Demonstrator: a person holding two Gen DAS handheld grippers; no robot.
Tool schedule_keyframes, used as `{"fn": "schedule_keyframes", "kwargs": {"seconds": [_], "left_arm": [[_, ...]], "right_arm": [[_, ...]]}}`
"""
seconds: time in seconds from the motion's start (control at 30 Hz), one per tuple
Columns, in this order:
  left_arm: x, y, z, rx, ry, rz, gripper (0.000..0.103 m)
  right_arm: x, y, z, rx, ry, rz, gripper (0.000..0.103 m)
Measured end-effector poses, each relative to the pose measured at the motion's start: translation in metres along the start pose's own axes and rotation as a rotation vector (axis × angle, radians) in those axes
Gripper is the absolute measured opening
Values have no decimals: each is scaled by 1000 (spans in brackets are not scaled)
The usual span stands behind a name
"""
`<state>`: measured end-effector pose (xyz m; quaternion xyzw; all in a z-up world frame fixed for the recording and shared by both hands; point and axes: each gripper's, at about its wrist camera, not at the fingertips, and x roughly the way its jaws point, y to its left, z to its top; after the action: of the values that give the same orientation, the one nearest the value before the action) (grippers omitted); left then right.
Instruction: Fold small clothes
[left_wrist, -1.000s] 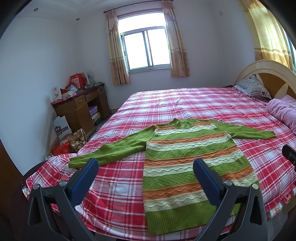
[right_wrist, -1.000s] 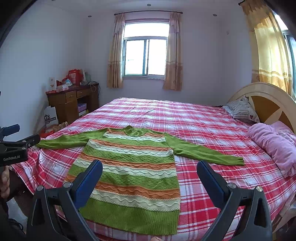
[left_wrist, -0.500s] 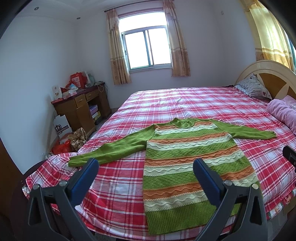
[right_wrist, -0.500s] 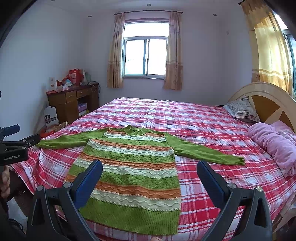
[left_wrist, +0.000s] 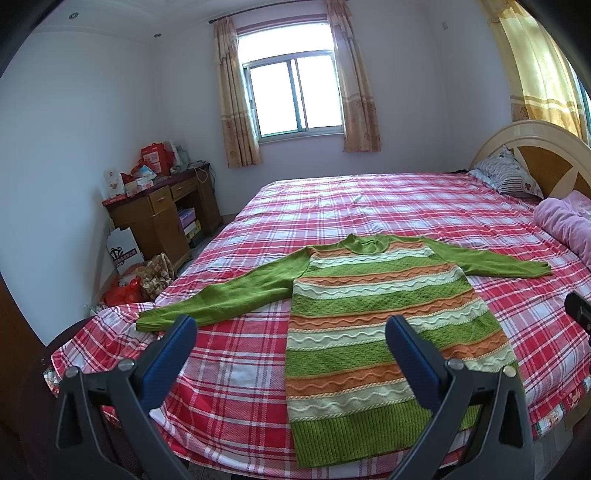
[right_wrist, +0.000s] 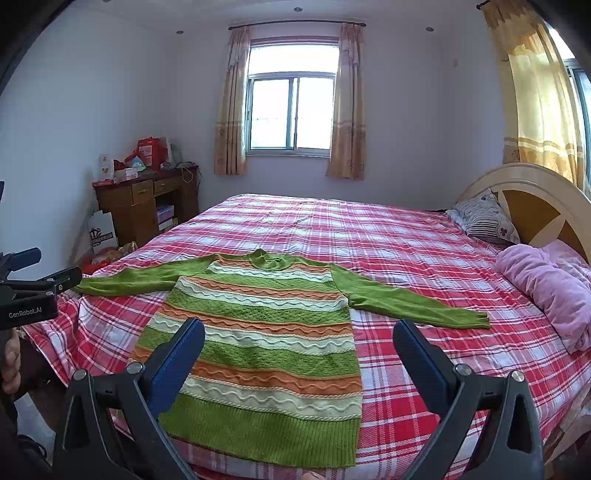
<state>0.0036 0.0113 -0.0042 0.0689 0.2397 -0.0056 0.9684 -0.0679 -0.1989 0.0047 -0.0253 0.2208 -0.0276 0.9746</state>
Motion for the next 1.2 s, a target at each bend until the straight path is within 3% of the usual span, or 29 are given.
{"fn": "schedule_keyframes", "kwargs": {"seconds": [0.9,1.07,1.2], "left_arm": [[4,3,-2,-3,14,5,103],[14,2,-2,0,30,9,103],[36,4,-6,5,61,26,103]], "right_arm": [[3,2,-2,-4,6,17,102],[13,-2,-5,-22,5,53,102],[41,-9,-12,-6,56,57,102]]}}
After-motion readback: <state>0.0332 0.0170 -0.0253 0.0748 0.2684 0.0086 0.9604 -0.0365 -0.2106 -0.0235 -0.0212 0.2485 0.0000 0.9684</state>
